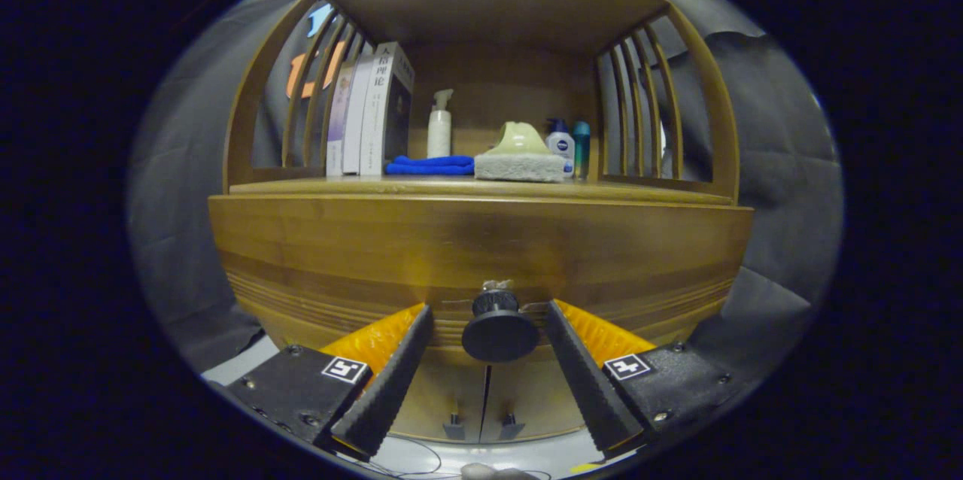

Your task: Pull open the drawer, take out the items inside it, and place them on the countertop above the cabinet.

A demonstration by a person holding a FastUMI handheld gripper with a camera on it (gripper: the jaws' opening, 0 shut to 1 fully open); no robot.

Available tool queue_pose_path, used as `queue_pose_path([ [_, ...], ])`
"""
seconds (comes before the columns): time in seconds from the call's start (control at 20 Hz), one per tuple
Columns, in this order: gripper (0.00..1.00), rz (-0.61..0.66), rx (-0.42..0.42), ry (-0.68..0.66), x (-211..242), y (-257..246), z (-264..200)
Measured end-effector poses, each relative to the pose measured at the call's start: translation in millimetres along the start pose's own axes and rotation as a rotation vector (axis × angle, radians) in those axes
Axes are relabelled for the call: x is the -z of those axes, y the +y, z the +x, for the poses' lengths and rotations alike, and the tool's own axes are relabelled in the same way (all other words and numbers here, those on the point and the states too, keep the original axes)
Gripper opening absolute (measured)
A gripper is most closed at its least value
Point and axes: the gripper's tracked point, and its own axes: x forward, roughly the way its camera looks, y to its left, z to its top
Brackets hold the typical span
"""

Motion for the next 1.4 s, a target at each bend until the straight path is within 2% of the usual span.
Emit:
queue_pose_path([
  [0.2,0.99,0.041,-0.014,0.036,-2,1,9],
  [0.35,0.99,0.024,-0.019,0.009,-3,-2,11],
  [0.65,0.99,0.091,-0.015,0.055,-1,-11,-9],
  [0.8,0.99,0.092,-0.018,0.042,-4,-20,-43],
  [1.1,0.99,0.128,-0.013,-0.026,-19,-46,-153],
  [1.4,0.99,0.111,-0.02,-0.098,-37,-84,-254],
])
